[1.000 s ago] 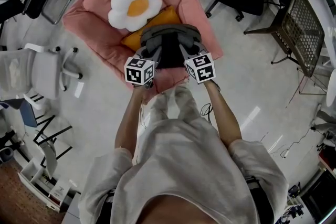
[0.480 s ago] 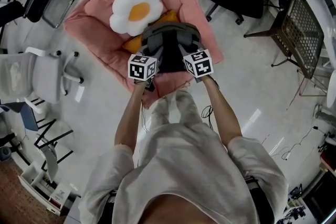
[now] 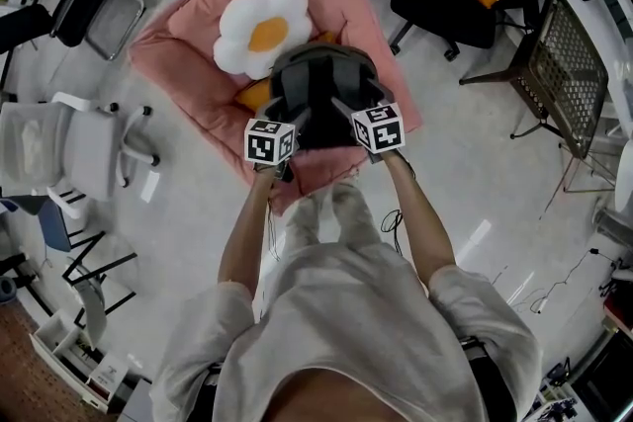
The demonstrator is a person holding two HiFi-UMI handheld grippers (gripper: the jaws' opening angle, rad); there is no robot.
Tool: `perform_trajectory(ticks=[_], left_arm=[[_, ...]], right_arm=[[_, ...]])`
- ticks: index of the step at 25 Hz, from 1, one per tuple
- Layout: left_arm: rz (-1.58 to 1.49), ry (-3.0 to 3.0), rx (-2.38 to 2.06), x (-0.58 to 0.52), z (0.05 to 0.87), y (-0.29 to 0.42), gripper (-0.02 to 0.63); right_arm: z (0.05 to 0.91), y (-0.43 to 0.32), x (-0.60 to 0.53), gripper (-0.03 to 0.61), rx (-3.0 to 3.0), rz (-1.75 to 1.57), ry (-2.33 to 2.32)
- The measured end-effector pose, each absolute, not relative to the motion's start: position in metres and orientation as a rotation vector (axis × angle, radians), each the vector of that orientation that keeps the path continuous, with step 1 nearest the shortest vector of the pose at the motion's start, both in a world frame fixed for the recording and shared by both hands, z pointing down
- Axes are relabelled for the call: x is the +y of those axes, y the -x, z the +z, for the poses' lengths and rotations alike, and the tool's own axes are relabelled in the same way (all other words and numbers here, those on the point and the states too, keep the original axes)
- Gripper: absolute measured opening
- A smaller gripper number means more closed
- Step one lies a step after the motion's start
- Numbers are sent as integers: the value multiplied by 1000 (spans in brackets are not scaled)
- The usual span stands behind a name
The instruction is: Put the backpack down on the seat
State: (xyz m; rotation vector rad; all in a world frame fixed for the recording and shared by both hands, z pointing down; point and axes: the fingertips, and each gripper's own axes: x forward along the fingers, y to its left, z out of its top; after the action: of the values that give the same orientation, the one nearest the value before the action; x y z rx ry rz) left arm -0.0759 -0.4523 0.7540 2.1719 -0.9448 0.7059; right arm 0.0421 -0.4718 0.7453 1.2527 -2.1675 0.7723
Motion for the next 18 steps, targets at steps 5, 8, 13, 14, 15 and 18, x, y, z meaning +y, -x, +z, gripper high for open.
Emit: perform_trajectory(ticks=[5,8,13,14,15,18], left_arm=[[681,-2174,-997,-447,743,89,250],[643,-2164,-1036,-440,732,99,250],[596,-2199,-1077,-430,709,103,250],[588,-2211,-1080,-427,704,102,250],[582,-2226,-1082,-423,697,102,250],[581,-2292,-1078,-409,675,99,249]], right_arm=[[728,-45,-462,365,-2189,716,-1268],[714,-45,-453,344,-2214,714,-1282],[693,-44,-436,307,-2250,697,-1301],[688,-44,-432,293,-2258,691,-1304],[682,-44,-427,279,-2266,680,-1307],[662,-45,-412,235,-2290,643,-1329]])
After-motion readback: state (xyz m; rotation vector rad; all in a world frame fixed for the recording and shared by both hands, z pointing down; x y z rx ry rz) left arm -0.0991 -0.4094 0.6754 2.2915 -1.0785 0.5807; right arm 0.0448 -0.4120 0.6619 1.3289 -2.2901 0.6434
